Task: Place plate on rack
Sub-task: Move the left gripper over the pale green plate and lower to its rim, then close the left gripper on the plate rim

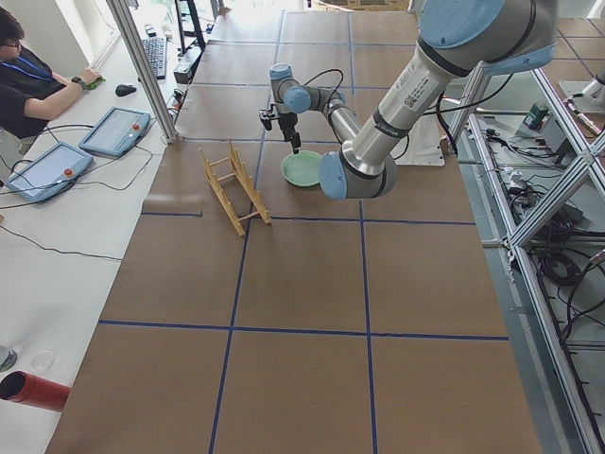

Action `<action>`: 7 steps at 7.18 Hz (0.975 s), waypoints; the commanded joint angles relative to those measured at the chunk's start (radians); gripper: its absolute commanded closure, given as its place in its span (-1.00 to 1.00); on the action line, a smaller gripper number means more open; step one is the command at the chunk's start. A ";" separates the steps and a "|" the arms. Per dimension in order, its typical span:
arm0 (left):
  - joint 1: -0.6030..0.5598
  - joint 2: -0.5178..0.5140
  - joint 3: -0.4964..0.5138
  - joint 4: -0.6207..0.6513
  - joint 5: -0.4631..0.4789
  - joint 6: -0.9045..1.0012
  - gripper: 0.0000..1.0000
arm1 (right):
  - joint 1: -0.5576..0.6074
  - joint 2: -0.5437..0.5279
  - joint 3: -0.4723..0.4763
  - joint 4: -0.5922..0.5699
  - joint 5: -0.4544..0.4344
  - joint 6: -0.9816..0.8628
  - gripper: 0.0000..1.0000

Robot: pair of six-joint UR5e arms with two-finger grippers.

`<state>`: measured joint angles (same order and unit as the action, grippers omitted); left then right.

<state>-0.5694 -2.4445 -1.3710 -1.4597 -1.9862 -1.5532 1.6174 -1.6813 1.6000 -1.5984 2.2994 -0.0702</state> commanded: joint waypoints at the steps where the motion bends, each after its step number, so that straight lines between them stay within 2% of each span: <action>1: 0.034 -0.007 0.023 0.024 0.039 0.004 -0.71 | 0.001 0.000 0.000 0.000 0.000 0.000 -1.00; 3: 0.043 -0.007 0.026 0.022 0.055 0.004 -0.45 | 0.001 0.000 0.000 0.000 0.000 0.000 -1.00; 4: 0.043 -0.007 0.024 0.022 0.055 0.005 0.06 | 0.001 0.000 0.000 0.000 0.000 0.000 -1.00; 5: 0.043 -0.010 0.020 0.022 0.052 0.004 0.80 | 0.001 0.000 0.000 0.000 0.000 0.000 -1.00; 6: 0.042 -0.011 0.015 0.022 0.044 -0.010 1.00 | -0.001 0.000 0.000 0.000 0.000 0.000 -1.00; 7: 0.040 -0.010 0.015 0.019 0.041 -0.024 1.00 | 0.001 0.000 0.000 0.000 0.000 0.000 -1.00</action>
<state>-0.5275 -2.4545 -1.3539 -1.4379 -1.9398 -1.5614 1.6179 -1.6812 1.6000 -1.5984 2.2994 -0.0706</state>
